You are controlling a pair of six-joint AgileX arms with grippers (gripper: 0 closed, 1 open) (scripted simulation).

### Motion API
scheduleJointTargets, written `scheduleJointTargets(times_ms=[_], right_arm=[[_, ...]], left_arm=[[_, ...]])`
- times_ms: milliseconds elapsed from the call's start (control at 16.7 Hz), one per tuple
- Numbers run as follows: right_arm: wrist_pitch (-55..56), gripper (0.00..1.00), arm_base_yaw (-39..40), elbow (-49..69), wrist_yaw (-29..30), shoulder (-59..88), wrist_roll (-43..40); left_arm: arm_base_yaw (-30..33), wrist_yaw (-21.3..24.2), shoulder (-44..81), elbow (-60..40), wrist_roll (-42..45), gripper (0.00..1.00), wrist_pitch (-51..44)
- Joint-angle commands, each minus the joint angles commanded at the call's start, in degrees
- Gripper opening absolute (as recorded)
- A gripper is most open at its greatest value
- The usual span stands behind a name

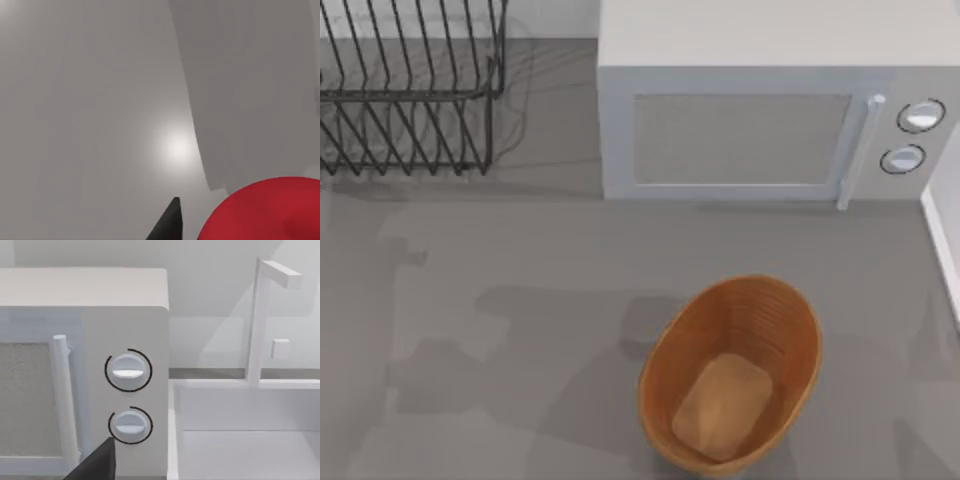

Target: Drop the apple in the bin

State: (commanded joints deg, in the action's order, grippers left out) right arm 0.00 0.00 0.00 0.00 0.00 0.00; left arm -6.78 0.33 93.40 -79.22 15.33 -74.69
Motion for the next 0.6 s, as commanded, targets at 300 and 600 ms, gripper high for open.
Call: scheduleJointTargets(times_ms=[300, 600], right_arm=[[0.0, 1.0, 0.0, 0.0, 0.0, 0.0, 0.0], [0.0, 1.0, 0.0, 0.0, 0.0, 0.0, 0.0]], left_arm=[[-0.16, -0.03, 0.12, 0.04, 0.1, 0.0, 0.03], [5.6, -0.71, 5.17, -6.82, 8.91, 0.0, -3.9]])
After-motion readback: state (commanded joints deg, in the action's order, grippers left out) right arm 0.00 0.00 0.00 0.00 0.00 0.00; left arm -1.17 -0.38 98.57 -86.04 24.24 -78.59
